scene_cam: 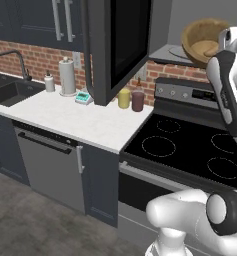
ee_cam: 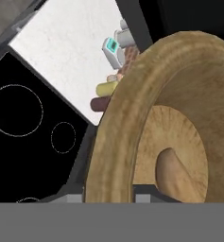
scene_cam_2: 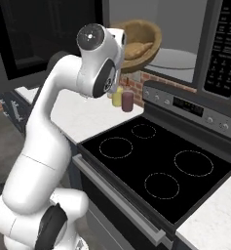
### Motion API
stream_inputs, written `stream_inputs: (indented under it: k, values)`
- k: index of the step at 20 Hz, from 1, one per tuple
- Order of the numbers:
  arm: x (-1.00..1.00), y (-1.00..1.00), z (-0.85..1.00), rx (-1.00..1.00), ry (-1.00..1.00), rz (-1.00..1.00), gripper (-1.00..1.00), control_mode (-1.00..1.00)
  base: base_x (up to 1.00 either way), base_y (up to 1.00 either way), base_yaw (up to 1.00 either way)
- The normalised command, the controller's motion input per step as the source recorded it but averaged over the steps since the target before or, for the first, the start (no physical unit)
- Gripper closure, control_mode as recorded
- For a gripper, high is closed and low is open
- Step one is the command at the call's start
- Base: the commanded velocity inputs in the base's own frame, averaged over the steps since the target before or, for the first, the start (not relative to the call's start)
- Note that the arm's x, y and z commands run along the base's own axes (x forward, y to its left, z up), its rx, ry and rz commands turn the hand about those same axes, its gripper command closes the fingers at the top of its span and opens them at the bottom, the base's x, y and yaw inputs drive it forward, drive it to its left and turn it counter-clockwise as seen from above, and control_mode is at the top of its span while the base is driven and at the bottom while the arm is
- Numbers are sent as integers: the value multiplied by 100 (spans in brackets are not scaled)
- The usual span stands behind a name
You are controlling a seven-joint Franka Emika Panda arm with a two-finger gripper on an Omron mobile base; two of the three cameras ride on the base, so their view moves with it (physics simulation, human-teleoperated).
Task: Pick the sweet potato from the sink and place it in the bowl. Then pick the bowl and place it in the microwave. Then close the microwave door and press the start button.
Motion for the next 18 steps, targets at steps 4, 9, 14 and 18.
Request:
stream_inputs:
  k: [4,9,14,18]
  values:
    - [49,-52,29,1,9,0,100,-100,0,0,0]
    - [44,-51,25,2,0,0,100,-100,0,0,0]
    - [50,-43,14,1,0,0,100,-100,0,0,0]
    - [45,-32,8,3,0,0,100,-100,0,0,0]
